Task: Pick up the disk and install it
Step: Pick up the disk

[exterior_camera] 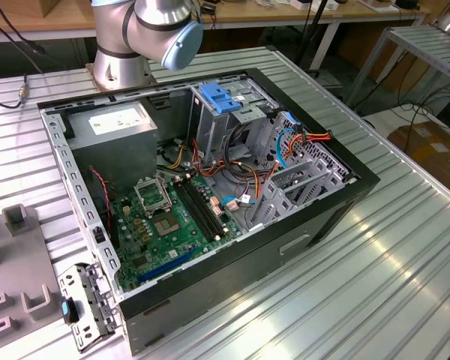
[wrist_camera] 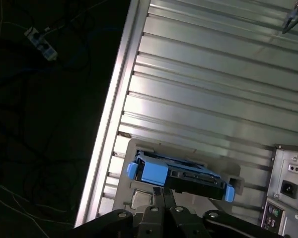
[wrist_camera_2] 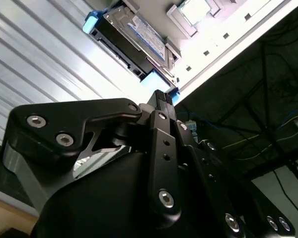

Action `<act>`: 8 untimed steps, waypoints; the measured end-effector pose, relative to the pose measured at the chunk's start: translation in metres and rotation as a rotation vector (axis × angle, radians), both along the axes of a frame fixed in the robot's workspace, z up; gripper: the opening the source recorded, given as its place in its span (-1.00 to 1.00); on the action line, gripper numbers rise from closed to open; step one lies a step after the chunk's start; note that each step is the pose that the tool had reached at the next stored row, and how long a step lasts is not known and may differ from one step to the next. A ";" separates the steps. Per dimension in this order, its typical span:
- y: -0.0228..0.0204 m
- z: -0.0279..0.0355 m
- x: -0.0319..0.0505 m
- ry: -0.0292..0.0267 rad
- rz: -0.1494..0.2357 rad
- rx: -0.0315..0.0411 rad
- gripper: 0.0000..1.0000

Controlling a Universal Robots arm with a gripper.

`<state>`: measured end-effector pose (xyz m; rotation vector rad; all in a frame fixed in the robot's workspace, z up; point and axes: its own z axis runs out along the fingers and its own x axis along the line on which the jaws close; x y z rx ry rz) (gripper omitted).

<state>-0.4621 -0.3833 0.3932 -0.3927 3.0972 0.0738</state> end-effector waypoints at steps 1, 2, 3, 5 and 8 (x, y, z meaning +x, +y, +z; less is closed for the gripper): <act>0.0000 0.0000 0.0000 0.0000 0.019 0.0000 -0.79; 0.0000 0.0000 0.0000 0.0000 0.036 -0.0001 -0.79; 0.0000 0.0000 0.0000 0.0001 0.051 -0.0003 -0.79; 0.0000 -0.0001 0.0000 -0.0001 0.091 -0.0010 -0.79; 0.0000 0.0000 0.0016 0.0000 0.155 -0.0011 -0.79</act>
